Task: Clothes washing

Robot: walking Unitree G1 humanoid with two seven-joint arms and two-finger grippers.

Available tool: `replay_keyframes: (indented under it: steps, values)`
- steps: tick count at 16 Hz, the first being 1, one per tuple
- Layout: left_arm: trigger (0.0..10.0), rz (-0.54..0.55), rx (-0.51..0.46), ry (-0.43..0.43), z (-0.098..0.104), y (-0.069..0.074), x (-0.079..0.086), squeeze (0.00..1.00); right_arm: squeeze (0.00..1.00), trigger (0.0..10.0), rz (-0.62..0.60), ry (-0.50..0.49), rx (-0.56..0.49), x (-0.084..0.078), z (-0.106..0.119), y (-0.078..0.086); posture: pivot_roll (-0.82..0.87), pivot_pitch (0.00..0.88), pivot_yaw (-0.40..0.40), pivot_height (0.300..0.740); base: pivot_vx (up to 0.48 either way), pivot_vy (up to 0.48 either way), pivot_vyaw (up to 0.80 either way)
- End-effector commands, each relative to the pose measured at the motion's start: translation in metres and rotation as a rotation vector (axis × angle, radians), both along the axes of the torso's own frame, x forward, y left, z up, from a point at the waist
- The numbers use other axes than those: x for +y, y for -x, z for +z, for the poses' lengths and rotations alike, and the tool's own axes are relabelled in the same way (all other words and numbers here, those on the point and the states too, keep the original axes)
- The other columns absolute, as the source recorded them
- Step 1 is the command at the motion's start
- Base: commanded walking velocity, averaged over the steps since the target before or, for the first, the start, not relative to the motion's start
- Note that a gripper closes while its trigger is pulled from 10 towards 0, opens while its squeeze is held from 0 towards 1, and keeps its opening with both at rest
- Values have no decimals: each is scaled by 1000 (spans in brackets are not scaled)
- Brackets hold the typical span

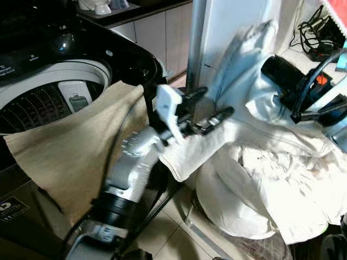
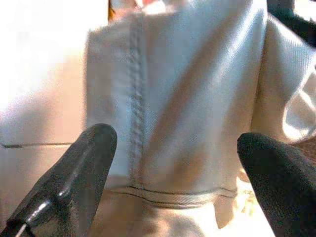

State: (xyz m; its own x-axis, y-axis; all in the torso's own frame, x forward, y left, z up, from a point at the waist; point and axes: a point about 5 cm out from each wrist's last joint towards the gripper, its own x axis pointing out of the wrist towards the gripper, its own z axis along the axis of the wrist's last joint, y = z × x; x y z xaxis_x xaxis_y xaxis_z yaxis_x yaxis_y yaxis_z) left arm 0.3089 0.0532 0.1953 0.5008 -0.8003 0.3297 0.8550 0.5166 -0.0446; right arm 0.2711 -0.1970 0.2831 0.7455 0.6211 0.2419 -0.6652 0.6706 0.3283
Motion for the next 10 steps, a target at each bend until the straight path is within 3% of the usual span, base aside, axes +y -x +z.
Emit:
replay_keyframes:
  steps: [1,2,4,7,10]
  values:
    - [10000,15,-15,37,11,-7,10,1000,0,10000,49,0,-74,3,13,9,-133,0,8,740,0,0,0]
    - [10000,40,-25,41,15,-12,15,1000,0,10000,65,-2,-75,4,13,10,-129,0,5,740,0,0,0]
    - [10000,12,-39,41,19,-15,10,1000,0,10000,117,-6,-80,9,12,14,-126,0,4,740,0,0,0]
    - [10000,-74,-2,103,24,-14,-14,1000,0,10000,141,12,-79,14,10,16,-130,0,9,740,0,0,0]
    - [10000,-248,64,156,26,0,-37,1000,0,10000,132,22,-77,14,10,17,-134,0,14,740,0,0,0]
